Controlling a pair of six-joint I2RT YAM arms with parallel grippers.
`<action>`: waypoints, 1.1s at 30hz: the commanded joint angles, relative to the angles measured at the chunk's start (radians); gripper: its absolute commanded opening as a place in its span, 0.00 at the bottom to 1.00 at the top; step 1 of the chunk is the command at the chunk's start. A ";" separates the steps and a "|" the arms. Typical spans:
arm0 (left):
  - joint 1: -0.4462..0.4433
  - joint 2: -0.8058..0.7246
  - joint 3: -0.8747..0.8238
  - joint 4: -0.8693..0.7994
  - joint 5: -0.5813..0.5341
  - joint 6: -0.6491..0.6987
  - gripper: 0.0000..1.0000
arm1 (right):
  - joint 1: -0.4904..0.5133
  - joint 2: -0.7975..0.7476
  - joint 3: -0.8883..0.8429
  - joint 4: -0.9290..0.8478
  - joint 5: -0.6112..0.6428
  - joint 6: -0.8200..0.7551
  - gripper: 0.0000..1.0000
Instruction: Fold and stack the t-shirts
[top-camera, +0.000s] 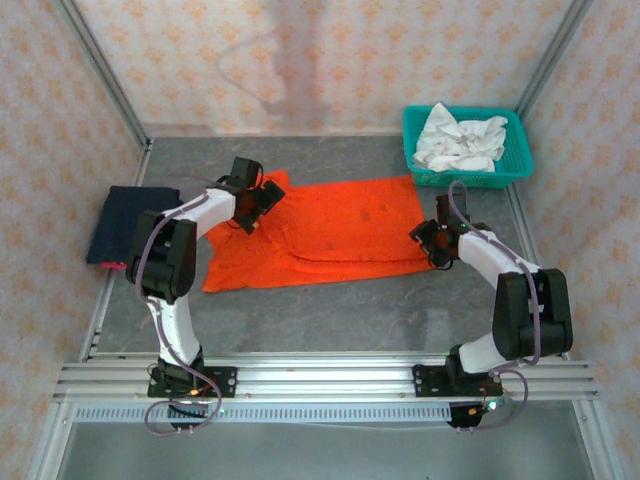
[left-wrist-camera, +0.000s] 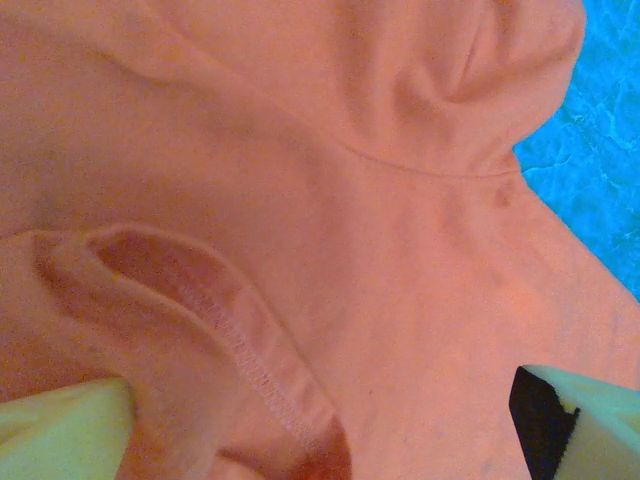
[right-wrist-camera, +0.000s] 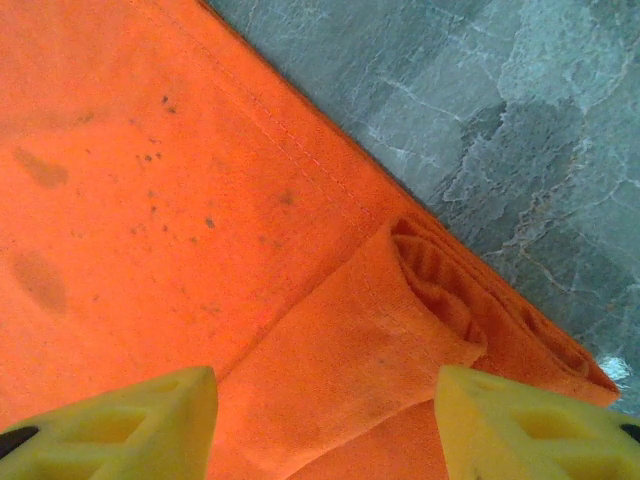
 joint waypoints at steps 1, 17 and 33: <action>0.009 0.066 0.063 0.006 0.021 0.019 0.97 | -0.001 -0.020 -0.003 -0.002 0.013 -0.008 0.59; 0.028 -0.093 -0.009 -0.046 -0.050 0.084 1.00 | 0.000 0.004 0.033 -0.087 0.062 0.016 0.60; 0.033 -0.375 -0.401 -0.041 -0.138 0.091 1.00 | 0.000 0.105 0.083 -0.030 0.004 0.004 0.27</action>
